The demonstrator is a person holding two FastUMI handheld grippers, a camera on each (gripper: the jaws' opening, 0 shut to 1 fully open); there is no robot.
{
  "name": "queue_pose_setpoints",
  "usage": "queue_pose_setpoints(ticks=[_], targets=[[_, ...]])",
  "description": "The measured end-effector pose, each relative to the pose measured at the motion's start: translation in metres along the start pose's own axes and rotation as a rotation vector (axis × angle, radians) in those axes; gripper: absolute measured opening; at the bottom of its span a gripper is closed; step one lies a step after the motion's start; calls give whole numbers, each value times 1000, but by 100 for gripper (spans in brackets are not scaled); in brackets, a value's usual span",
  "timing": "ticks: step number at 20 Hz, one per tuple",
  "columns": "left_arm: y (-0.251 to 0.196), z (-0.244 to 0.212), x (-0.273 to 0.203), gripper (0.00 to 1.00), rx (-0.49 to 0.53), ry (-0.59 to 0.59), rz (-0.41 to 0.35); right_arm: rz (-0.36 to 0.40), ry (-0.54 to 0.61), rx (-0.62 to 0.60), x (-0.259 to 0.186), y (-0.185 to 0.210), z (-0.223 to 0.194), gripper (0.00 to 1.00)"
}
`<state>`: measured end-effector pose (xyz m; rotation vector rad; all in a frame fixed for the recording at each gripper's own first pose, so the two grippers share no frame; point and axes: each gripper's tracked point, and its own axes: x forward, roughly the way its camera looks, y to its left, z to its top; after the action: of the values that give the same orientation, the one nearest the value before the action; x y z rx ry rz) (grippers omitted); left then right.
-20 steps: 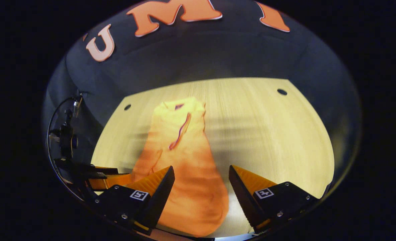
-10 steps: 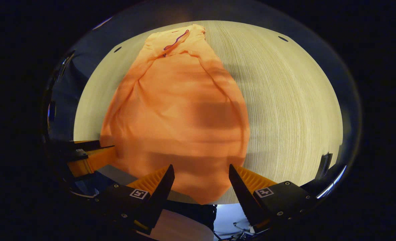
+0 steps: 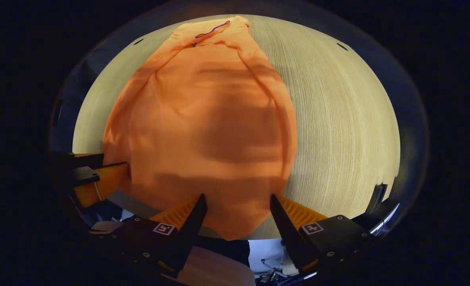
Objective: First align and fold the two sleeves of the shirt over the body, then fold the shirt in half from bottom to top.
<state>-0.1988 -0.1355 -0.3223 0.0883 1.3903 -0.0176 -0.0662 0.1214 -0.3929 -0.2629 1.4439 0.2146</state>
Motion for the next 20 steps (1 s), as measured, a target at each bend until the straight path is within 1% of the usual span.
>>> queue_pose_setpoints(ticks=[1, 2, 3, 4, 5, 6, 8, 10, 13, 14, 15, 17, 18, 20], targets=[[-1, 0, 1, 94, -2, -9, 0, -1, -18, 11, 1, -2, 2, 81], [-4, 0, 1, 86, 23, -23, -6, 5, -45, 22, 0, -3, 4, 59], [-7, 4, 0, 50, 67, -68, -13, 58, -72, 45, -1, 4, 7, 34], [-7, 5, 0, 29, 76, -98, -18, 108, -68, 60, 0, 12, 4, 8], [-6, 8, 3, 7, 68, -124, -33, 126, -77, 83, 6, 11, 7, 8], [-6, 5, -2, 1, 56, -123, -57, 131, -77, 85, 1, 12, 4, 0], [-5, 5, -2, 1, 18, -124, -83, 139, -79, 94, -5, 12, 4, 0], [-3, 12, -13, 1, 13, -138, -88, 150, -113, 93, -20, 14, 13, 0], [-3, 35, -43, 1, 40, -224, -90, 156, -172, 84, -45, 14, 32, 0], [-2, 43, -53, 1, 48, -252, -85, 161, -209, 107, -56, 16, 43, 0], [-2, 51, -61, 1, 54, -279, -86, 163, -239, 102, -67, 16, 52, 0], [-7, 62, -79, 1, 2, -295, -133, 136, -313, 78, -91, 7, 79, 0], [-8, 73, -92, 1, -42, -313, -159, 136, -359, 83, -105, 5, 99, 0], [-7, 96, -103, 1, -48, -357, -172, 131, -405, 77, -121, 2, 124, 0]])
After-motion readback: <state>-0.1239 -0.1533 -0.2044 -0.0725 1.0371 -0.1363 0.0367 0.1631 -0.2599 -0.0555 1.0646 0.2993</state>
